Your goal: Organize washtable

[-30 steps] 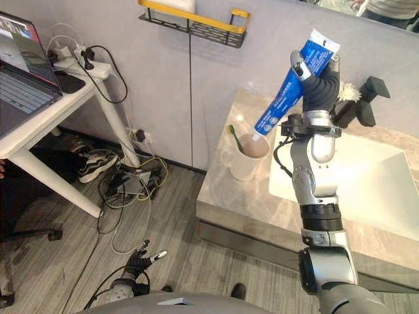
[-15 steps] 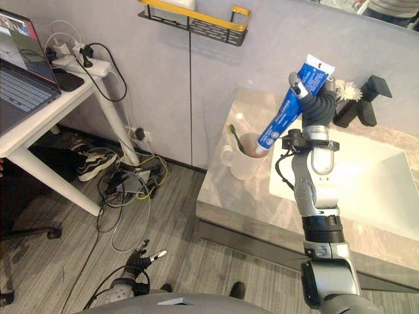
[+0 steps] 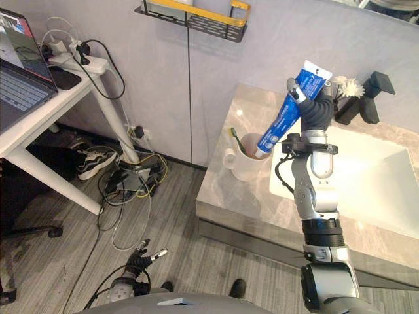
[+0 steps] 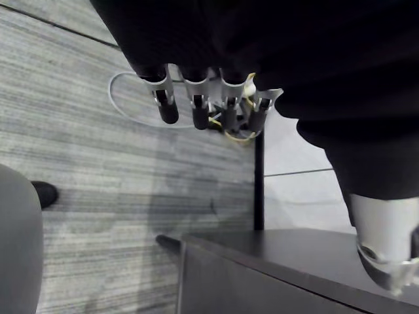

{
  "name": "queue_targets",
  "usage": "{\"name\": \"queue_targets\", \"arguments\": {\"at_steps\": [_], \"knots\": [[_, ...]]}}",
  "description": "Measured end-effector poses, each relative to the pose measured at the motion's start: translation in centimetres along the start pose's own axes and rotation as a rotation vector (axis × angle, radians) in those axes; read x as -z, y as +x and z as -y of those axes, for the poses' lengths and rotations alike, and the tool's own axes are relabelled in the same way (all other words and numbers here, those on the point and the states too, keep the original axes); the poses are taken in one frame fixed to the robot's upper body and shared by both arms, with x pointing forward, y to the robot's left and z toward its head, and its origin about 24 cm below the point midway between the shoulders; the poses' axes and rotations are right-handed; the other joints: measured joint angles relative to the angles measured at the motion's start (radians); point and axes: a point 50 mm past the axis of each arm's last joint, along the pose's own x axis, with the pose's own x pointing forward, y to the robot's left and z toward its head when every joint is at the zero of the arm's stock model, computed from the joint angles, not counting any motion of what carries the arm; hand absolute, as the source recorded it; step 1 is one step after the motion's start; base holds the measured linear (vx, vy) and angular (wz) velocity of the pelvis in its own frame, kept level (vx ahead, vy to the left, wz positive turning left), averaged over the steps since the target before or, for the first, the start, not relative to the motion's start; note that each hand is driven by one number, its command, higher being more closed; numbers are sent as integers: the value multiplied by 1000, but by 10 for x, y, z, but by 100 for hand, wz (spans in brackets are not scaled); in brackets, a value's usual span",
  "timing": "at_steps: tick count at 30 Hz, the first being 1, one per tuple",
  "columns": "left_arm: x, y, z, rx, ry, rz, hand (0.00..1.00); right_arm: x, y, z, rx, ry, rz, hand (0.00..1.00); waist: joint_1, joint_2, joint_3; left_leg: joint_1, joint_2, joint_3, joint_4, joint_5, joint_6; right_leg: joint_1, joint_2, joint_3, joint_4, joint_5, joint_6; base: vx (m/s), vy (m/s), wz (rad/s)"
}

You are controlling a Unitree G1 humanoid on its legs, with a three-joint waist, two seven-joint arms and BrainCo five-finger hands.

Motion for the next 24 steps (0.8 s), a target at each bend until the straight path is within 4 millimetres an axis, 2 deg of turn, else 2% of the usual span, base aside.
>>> {"name": "queue_targets", "arguments": {"at_steps": [7, 24], "knots": [[0, 0, 0, 0, 0, 0, 0, -8, 1, -7, -45, -2, 36, 100, 0, 0, 1, 0, 0, 0, 0, 0, 0, 0, 0, 1, 0, 0, 0, 0, 0, 0], [-2, 0, -1, -3, 0, 7, 0, -3, -1, -18, -107, 0, 12, 100, 0, -8, 11, 0, 0, 2, 0, 0, 0, 0, 0, 2, 0, 0, 0, 0, 0, 0]]}}
